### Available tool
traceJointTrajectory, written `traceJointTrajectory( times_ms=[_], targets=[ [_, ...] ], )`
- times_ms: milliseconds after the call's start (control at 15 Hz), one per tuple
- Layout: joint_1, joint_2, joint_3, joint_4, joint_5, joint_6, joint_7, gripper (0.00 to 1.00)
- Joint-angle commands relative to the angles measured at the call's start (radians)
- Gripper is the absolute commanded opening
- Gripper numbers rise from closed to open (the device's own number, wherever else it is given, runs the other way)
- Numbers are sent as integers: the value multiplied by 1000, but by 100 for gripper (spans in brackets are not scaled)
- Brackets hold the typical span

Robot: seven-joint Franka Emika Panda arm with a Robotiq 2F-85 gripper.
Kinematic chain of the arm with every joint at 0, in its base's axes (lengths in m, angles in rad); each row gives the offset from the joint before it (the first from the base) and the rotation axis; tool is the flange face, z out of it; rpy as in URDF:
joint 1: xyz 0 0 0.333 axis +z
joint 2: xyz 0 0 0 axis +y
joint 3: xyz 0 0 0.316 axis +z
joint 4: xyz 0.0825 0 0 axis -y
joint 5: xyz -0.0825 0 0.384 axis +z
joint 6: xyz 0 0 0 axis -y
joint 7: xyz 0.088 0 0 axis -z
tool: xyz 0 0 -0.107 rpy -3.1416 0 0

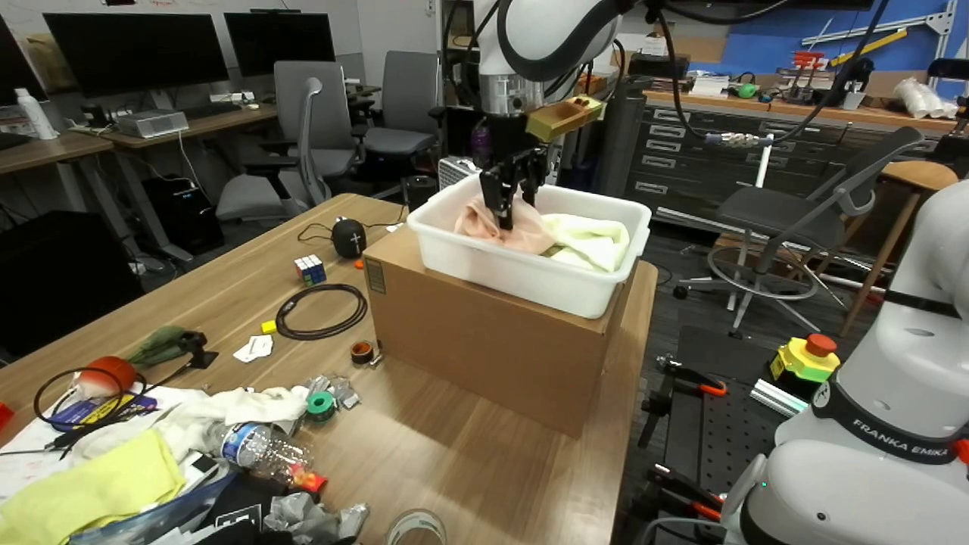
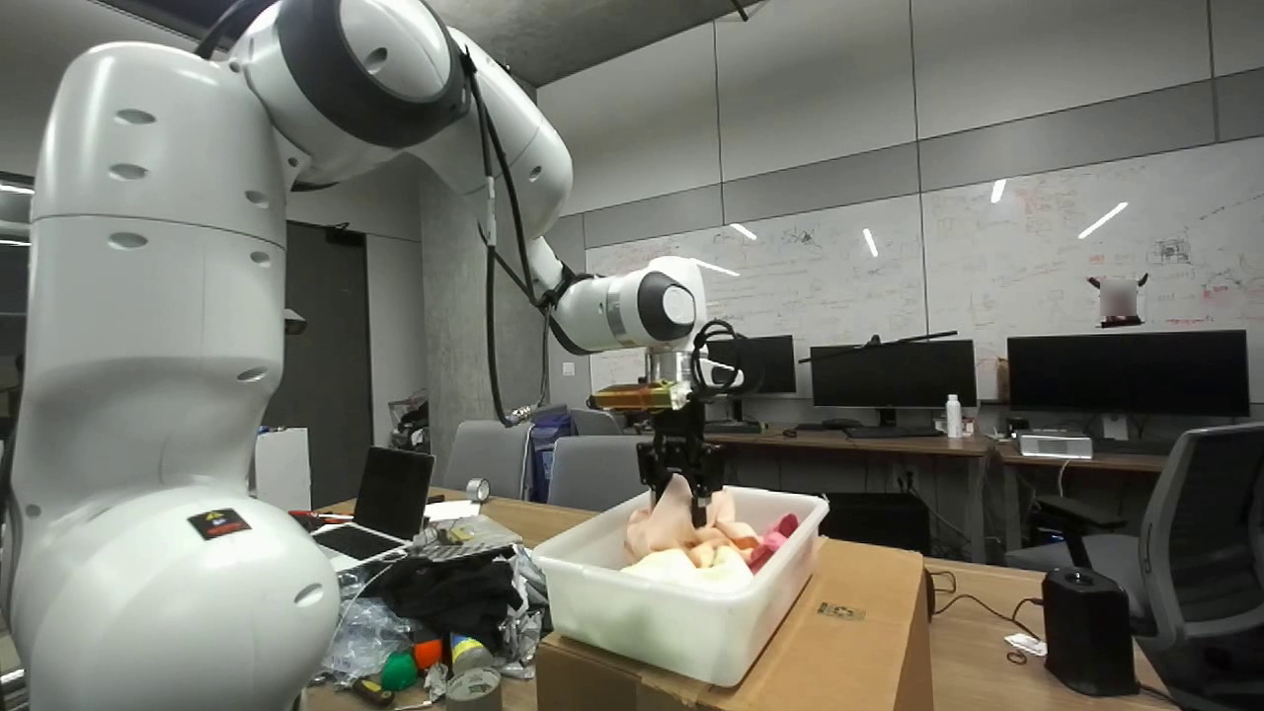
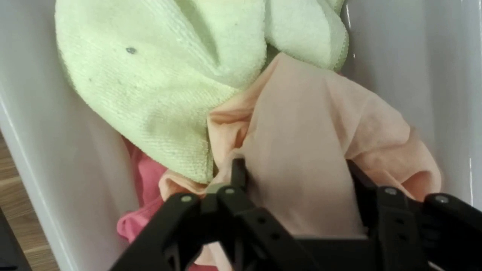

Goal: Pick up the clothes from the box and put them on the table

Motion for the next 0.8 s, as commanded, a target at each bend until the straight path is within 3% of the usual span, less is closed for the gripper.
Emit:
traceJointTrajectory(
  times_ms=[0, 267, 467, 733],
  targets=[
    [-7, 13, -6, 19, 7, 16, 3, 35],
    [-11, 2, -11, 8, 29, 28, -10, 9],
    [-13, -4, -12, 10, 84, 6, -54, 5],
    [-21, -20, -12, 12, 241, -34, -208, 10]
  ],
)
